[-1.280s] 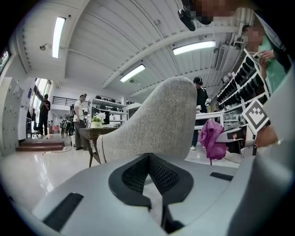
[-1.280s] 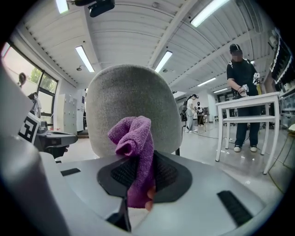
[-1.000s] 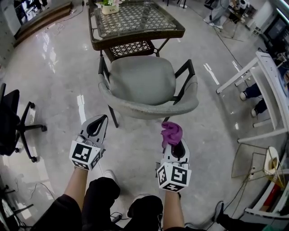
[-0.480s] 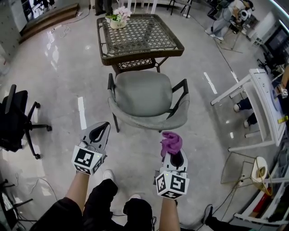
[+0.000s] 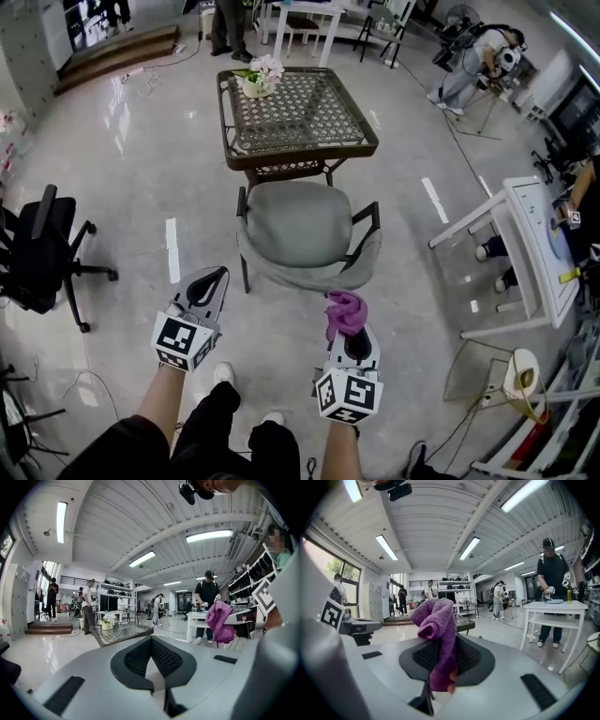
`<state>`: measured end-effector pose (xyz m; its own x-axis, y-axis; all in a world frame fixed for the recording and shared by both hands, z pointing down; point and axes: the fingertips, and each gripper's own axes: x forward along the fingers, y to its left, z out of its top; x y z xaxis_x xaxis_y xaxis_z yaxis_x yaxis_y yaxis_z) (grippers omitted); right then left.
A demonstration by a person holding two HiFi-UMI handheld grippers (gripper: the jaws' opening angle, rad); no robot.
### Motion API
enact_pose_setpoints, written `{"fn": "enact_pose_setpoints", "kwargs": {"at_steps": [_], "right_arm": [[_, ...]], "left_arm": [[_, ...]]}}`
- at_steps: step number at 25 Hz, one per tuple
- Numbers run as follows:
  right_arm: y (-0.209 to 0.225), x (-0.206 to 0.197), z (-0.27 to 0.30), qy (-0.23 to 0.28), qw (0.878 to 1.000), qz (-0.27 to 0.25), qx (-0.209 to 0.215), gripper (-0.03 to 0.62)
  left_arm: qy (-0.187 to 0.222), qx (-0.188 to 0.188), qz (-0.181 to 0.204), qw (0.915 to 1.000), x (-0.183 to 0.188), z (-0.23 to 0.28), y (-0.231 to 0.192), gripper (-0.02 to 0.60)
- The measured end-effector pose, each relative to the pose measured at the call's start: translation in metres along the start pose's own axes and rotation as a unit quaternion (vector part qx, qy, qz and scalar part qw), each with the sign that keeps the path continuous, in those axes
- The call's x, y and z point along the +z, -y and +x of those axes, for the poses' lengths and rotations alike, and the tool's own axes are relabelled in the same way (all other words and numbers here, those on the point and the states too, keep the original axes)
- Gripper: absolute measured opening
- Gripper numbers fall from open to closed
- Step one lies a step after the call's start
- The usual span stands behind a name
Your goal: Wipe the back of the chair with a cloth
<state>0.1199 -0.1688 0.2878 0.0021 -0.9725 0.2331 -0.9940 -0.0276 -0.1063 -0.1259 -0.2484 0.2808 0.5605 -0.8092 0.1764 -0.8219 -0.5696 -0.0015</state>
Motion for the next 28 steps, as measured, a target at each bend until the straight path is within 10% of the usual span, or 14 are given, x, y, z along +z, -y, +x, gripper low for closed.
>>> {"fn": "enact_pose_setpoints", "kwargs": {"at_steps": [28], "right_arm": [[-0.032, 0.153, -0.094, 0.024, 0.999, -0.007, 0.043, 0.086]], "left_arm": [[0.047, 0.032, 0.010, 0.9983, 0.182, -0.107, 0.024, 0.009]]}}
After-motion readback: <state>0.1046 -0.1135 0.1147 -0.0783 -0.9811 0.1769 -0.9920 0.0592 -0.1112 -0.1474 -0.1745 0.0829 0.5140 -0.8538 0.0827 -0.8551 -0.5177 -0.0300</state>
